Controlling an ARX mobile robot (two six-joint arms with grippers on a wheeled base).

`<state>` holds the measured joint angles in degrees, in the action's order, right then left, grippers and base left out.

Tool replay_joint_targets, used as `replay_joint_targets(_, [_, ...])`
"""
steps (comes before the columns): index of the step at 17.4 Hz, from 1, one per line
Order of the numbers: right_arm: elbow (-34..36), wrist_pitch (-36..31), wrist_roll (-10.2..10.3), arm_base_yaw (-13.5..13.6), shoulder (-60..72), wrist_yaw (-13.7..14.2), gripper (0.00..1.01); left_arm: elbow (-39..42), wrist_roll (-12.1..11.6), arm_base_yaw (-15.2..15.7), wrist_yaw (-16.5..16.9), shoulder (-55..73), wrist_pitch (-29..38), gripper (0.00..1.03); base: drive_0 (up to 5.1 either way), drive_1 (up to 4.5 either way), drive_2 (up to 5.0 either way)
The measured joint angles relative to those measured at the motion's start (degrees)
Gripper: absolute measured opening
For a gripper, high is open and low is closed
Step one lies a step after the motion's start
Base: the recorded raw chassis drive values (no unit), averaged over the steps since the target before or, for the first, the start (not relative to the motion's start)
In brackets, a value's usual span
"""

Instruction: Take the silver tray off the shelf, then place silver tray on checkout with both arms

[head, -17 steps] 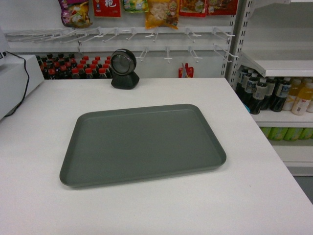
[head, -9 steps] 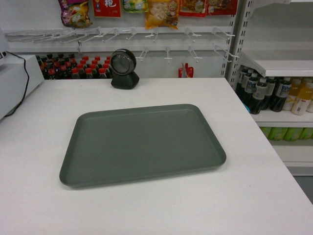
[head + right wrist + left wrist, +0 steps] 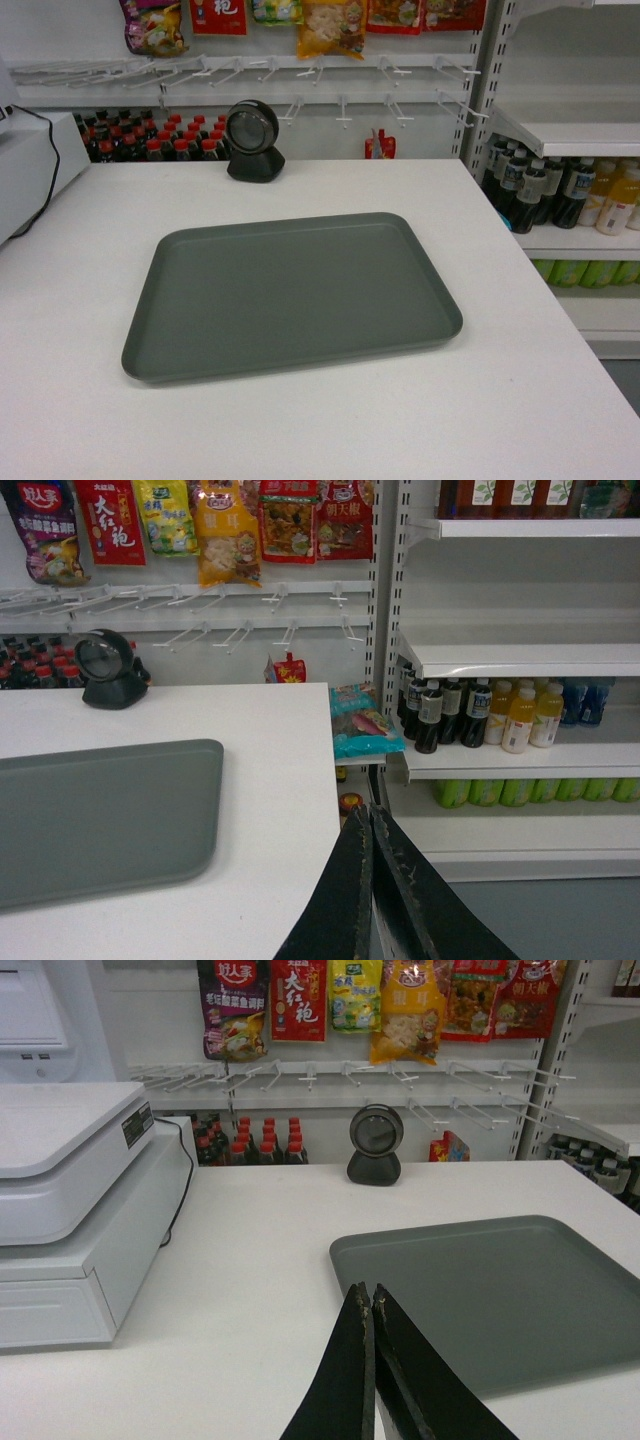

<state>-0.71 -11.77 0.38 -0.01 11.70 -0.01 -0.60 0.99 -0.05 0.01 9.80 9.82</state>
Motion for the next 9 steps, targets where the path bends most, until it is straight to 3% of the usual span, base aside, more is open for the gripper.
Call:
replay_joint_targets(2, [0.0,1.55,0.0,0.0,-1.66,0.0,0.02,-0.02,0.0,0.0,-0.07,-8.9,-10.58,0.01,0.0,0.0,0.0])
replay_joint_targets(4, [0.0,12.44,-0.04,0.0,-9.7,0.0,0.02,-0.02,0.0,0.0,-0.07,-9.22,-10.4,0.01,0.0,0.0,0.0])
replay_joint_targets(6, [-0.02,12.15,-0.04,0.0,-11.43,0.02,0.05,-0.02,0.02,0.0,0.0,-9.22,-10.03,0.02,0.0,0.0,0.0])
replay_joint_targets(8, [-0.02,12.04,-0.02,0.0,-11.47,0.02,0.38,-0.02,0.0,0.0,0.0,-9.22,-10.03,0.33,0.0,0.0,0.0])
replay_joint_targets(9, [0.0,12.07,-0.02,0.0,-11.47,0.02,0.86,-0.02,0.0,0.0,0.0,-9.22,-10.03,0.81,0.0,0.0,0.0])
